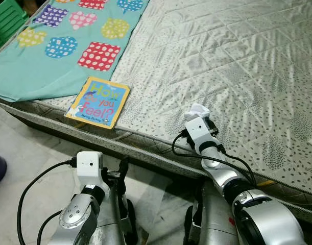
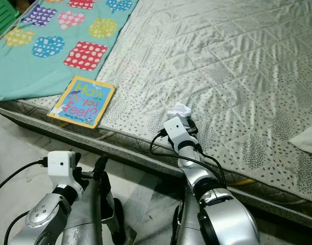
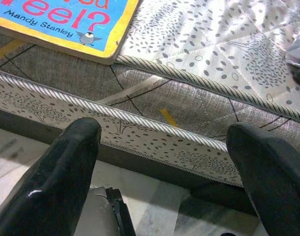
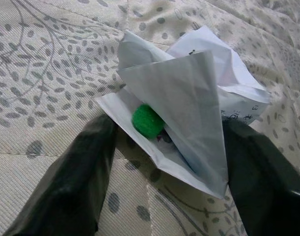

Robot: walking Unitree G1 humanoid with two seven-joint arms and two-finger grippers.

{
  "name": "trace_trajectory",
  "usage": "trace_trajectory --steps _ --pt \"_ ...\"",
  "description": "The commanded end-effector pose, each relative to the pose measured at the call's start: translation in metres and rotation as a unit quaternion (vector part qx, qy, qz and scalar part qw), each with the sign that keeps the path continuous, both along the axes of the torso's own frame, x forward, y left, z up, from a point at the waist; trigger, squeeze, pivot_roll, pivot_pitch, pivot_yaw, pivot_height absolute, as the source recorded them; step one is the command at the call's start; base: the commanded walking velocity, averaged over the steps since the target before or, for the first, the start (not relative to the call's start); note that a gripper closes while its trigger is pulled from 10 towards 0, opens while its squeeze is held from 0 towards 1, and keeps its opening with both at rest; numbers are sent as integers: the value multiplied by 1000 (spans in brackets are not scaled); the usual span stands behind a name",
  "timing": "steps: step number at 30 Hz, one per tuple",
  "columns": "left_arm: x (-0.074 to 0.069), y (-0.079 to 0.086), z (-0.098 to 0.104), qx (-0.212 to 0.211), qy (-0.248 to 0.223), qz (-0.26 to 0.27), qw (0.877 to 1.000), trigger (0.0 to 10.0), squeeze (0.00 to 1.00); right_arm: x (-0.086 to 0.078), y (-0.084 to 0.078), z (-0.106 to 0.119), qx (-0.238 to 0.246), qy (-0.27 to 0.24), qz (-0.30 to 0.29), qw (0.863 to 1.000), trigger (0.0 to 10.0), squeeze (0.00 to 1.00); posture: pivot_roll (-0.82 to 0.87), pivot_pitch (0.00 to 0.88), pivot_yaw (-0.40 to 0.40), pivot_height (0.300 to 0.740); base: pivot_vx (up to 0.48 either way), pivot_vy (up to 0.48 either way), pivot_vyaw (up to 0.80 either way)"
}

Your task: Clean up the room

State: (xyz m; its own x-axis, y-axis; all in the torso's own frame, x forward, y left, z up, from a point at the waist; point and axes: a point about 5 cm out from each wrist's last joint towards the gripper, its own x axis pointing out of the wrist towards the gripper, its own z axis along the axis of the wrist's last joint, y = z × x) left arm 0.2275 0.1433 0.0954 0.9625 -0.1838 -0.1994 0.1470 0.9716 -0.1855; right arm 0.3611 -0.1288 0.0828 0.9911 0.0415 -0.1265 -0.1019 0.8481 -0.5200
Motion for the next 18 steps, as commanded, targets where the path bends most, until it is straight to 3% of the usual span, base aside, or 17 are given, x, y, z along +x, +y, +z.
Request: trace_trajectory --steps 1,18 --pt "-3 2 -2 8 8 3 1000 10000 0 -5 -1 -10 6 24 -4 1000 0 0 171 311 26 570 0 0 0" --pt "0 1 -2 11 6 2 1000 10000 0 -5 -4 -9 27 25 -11 999 0 0 166 308 29 570 0 0 0"
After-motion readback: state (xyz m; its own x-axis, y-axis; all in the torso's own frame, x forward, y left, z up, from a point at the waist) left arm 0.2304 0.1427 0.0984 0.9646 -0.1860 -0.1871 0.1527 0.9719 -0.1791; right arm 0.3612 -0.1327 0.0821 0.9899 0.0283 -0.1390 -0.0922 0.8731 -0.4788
